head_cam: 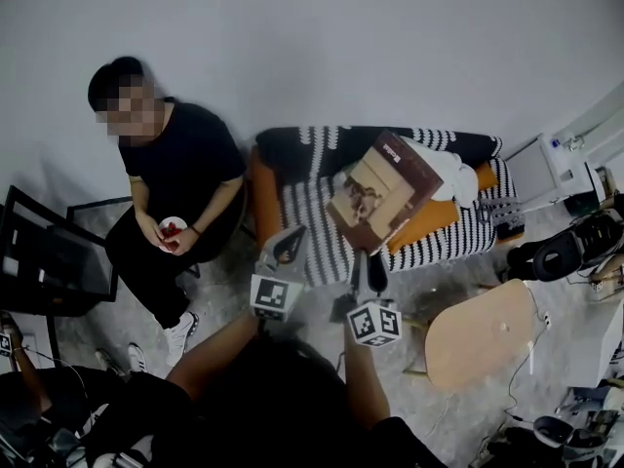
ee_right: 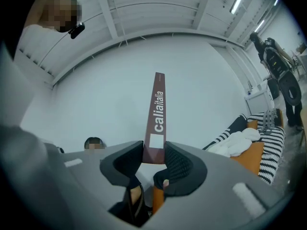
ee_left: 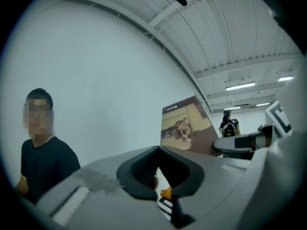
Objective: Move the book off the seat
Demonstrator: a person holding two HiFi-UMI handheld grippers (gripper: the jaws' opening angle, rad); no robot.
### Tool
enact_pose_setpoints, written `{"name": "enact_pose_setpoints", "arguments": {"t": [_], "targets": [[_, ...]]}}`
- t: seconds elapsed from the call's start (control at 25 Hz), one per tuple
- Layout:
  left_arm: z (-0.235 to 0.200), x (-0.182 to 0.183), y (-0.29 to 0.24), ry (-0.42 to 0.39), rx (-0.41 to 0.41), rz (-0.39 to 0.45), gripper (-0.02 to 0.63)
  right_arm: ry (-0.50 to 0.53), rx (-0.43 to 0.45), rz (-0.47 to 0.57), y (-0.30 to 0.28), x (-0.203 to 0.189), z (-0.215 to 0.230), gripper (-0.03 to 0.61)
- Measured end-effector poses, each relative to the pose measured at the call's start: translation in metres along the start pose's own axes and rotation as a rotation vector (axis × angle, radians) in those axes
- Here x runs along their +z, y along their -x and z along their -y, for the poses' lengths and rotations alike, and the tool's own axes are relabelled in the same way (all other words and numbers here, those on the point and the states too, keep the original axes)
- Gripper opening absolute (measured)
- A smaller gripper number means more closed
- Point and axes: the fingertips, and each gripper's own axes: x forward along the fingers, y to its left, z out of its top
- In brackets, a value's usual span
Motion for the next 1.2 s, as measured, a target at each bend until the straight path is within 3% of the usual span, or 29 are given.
{"name": "enact_pose_setpoints", "arguments": {"t": [0.32,0.6,0.72,0.96,1.2], "targets": [[0.02,-0.001,-0.004,-0.086,-0.022,0.028,0.006,0.022,0.021,0.018,0.02,0.014,0.002,0.15],[0.021,0.0,0.001,-0.066,-0.02,0.016,0.006,0.012,0.026,0.032,0.024,0.016,-0.001,0.15],[0.024,0.0,0.0,-0.11,-0.03,0.013,0.005,0.012,0.028,0.03,0.023,0.016,0.0,0.15],[0.03,0.003,0.002,-0.092,-0.03,0.029,0.006,0.01,0.032,0.029,0.025,0.018,0.002,0.149],[0.036,0.009,0.003,-0.015,-0.025,0.023,0.006,-0.002,0.027,0.025,0.027,0.016,0.005,0.149]]}}
